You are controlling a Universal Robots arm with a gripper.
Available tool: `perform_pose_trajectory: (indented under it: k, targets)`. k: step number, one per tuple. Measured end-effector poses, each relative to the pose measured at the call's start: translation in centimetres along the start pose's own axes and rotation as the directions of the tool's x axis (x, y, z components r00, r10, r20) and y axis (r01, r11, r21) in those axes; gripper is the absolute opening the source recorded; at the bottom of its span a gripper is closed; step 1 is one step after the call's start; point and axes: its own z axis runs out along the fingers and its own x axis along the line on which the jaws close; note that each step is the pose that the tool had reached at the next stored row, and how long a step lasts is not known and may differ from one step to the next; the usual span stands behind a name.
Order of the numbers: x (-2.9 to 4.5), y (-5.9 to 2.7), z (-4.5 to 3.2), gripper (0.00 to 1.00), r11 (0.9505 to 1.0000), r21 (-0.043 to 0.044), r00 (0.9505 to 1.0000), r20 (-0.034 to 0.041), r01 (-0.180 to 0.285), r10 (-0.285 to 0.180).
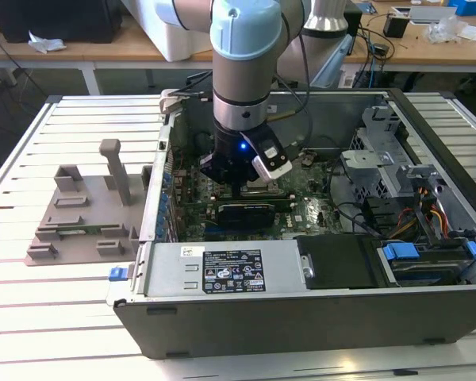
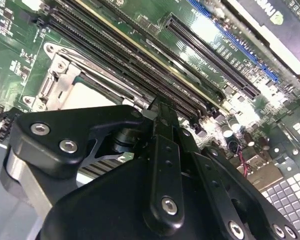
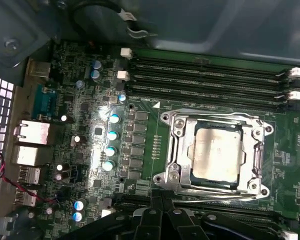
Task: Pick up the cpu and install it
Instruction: 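Install the second cpu locking lever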
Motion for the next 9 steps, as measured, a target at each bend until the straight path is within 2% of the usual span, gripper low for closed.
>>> perform_pose_trajectory:
  k: [5, 9]
  targets:
    - [0.04, 0.05, 0.42, 0.11, 0.9998, -0.0044, 0.9998, -0.0012, 0.018, -0.018]
    - [0.0, 0.42, 0.74, 0.11, 0.9997, -0.0052, 0.9997, -0.0021, 0.024, -0.024]
